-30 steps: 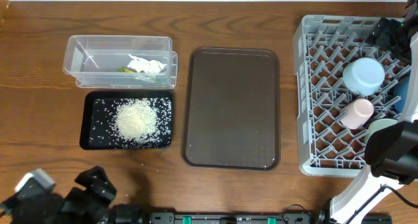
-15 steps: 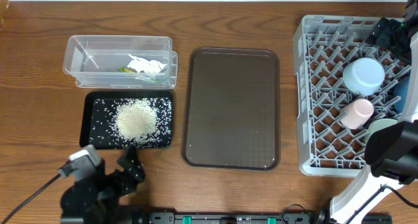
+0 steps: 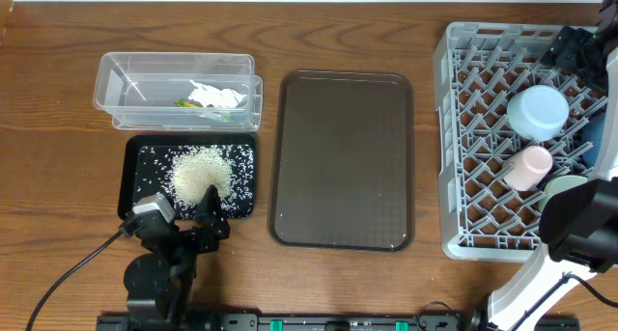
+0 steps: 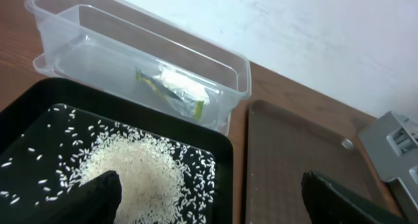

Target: Sort waste into correct bins and load items into the dishwasher rack

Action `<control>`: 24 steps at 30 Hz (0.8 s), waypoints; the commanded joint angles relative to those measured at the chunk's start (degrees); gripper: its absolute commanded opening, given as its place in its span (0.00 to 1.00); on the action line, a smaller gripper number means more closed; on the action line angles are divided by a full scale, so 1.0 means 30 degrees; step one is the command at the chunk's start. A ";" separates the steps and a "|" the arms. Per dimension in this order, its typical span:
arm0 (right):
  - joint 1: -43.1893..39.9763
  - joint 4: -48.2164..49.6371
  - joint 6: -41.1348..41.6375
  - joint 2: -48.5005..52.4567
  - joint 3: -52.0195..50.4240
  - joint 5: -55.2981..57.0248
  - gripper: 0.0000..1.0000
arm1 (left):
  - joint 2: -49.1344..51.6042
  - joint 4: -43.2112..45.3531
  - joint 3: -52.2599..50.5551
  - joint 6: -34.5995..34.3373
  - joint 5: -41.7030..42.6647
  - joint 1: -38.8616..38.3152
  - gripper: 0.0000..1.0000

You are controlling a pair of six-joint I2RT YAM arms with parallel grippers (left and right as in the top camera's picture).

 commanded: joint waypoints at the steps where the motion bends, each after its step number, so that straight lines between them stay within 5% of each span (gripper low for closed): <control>1: -0.0102 -0.0015 -0.0226 0.0095 0.0022 0.0058 0.99 | -0.0219 0.0306 -0.0160 0.0510 -0.0372 -0.0044 0.90; 24: -0.0102 -0.0015 -0.0226 0.0095 0.0022 0.0058 0.99 | -0.0838 0.4102 -0.3249 0.1603 -0.0379 -0.0036 0.90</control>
